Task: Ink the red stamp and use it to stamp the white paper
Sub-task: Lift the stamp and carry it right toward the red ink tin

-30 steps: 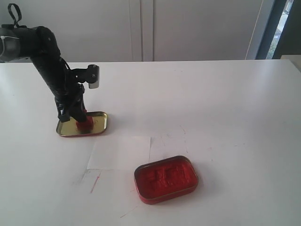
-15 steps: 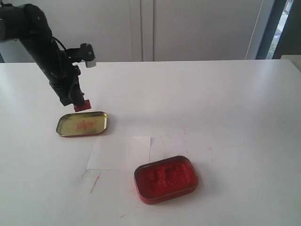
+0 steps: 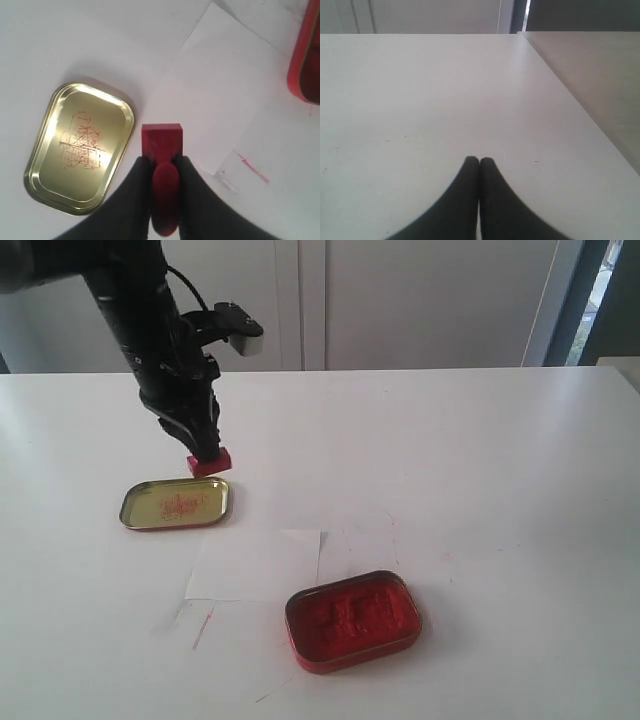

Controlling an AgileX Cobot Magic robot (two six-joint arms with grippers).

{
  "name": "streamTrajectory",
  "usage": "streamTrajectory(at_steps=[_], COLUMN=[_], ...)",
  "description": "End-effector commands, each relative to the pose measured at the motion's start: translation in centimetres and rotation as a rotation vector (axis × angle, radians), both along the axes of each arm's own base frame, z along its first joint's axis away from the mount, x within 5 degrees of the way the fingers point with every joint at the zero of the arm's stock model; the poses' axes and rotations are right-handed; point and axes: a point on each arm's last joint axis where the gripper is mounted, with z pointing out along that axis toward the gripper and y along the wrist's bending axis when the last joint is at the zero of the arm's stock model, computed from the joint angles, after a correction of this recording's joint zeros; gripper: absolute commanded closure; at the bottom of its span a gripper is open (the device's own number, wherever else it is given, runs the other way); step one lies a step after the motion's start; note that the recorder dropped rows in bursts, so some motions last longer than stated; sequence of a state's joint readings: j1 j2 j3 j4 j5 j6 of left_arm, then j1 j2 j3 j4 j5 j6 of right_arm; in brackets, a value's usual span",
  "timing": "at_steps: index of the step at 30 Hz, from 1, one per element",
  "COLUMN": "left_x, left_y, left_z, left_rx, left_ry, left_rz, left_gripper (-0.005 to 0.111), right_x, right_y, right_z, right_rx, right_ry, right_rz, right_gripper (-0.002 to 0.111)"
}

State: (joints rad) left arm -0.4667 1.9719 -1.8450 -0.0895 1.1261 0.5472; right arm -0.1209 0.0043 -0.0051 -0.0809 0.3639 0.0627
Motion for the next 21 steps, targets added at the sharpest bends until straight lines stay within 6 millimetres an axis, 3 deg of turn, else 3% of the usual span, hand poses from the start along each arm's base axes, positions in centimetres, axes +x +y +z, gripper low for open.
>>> streamTrajectory(at_steps=[1, 13, 21], left_x=[-2.3, -7.9, -9.6], left_y=[-1.0, -3.7, -5.8], left_z=[1.3, 0.8, 0.7], left_rx=[0.017, -0.008, -0.029], left_ry=[0.068, 0.032, 0.017], left_rz=[-0.007, -0.068, -0.072], left_gripper=[0.107, 0.107, 0.107], right_x=[0.0, 0.0, 0.0], right_y=[0.0, 0.0, 0.0], right_z=[0.0, 0.0, 0.0], right_rx=[0.003, 0.003, 0.003], right_ry=[-0.015, -0.015, -0.015], right_rz=[0.003, 0.003, 0.003], right_gripper=[0.108, 0.108, 0.108])
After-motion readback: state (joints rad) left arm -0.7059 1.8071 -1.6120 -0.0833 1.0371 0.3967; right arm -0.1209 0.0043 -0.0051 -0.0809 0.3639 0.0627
